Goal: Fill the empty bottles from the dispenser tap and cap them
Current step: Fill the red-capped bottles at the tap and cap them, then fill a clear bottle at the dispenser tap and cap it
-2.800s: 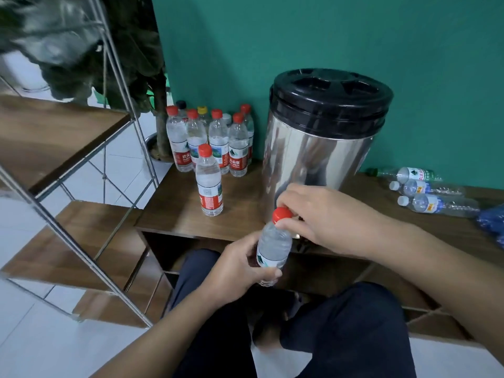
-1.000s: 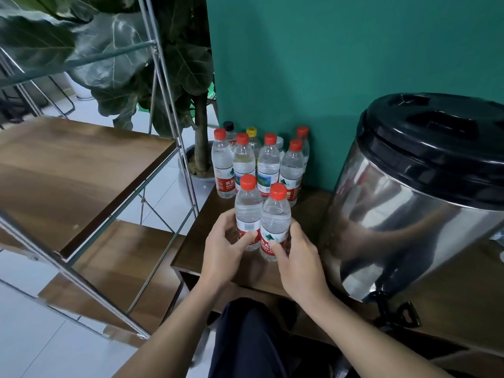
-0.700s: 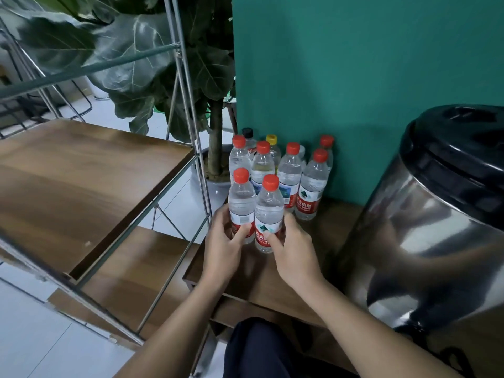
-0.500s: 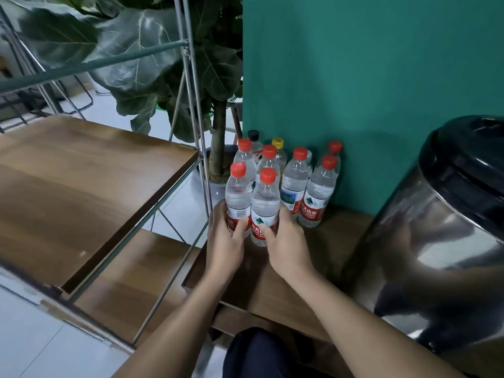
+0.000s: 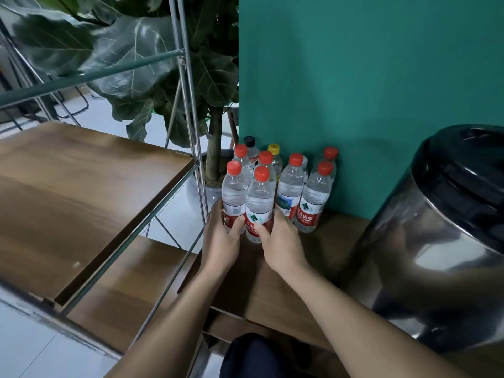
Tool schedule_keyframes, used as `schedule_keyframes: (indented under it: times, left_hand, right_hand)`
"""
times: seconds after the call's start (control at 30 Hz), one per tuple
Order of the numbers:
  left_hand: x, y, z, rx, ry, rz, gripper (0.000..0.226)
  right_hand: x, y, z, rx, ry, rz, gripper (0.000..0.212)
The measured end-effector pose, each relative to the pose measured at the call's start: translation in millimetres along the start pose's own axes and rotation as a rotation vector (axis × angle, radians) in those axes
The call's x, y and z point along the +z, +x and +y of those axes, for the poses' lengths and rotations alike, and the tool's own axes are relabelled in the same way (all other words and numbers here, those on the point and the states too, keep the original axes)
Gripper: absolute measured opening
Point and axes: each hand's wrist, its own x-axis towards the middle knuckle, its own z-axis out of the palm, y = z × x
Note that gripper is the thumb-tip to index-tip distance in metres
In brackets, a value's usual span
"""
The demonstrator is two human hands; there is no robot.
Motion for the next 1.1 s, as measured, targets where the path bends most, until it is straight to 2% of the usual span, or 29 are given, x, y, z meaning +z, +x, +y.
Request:
schedule_keyframes:
  times: [0.1, 0.2, 0.3, 0.37, 0.5, 0.67, 0.8, 0.93, 1.1]
  left_hand:
    - [-3.4, -16.4, 11.8, -0.042, -0.016, -0.013, 0.058]
    - [-6.3, -44.9, 29.4, -0.086, 0.013, 0.051, 0.043]
    - [-4.2, -77.2, 60.5, -0.045, 0.006, 0.046, 0.012]
    - [-2.2, -100.3, 87.7, 0.031, 0.002, -0.016, 0.017]
    - [4.2, -144.7, 146.3, 0.156, -0.093, -0.122, 0.023]
    - [37.5, -197.5, 220.0, 0.259, -0.210, -0.255, 0.025]
    - [90.4, -238.7, 263.3, 0.296, -0.315, -0.380, 0.022]
    - [164.8, -273.3, 284.9, 0.280, -0.325, -0.491, 0.022]
    - [260.8, -316.8, 305.9, 0.246, -0.311, -0.584, 0.022]
  right_hand:
    - [-11.1, -13.7, 0.3, 0.011, 0.034, -0.004, 0.057]
    - [-30.6, -34.3, -3.7, 0.008, 0.086, 0.027, 0.040]
    - [-60.6, -64.4, -8.3, -0.034, 0.132, 0.085, 0.020]
    - [-86.5, -89.6, -11.8, -0.102, 0.128, 0.119, 0.006]
    - [-149.4, -143.8, -17.1, -0.216, 0.123, 0.195, 0.023]
    - [-235.5, -202.9, 2.3, -0.204, 0.204, 0.287, 0.027]
    - [-298.6, -239.9, 44.5, -0.182, 0.218, 0.385, 0.022]
    - [-346.4, -255.0, 114.0, -0.103, 0.190, 0.446, 0.013]
    - [-379.6, -258.6, 219.6, -0.008, 0.120, 0.455, 0.021]
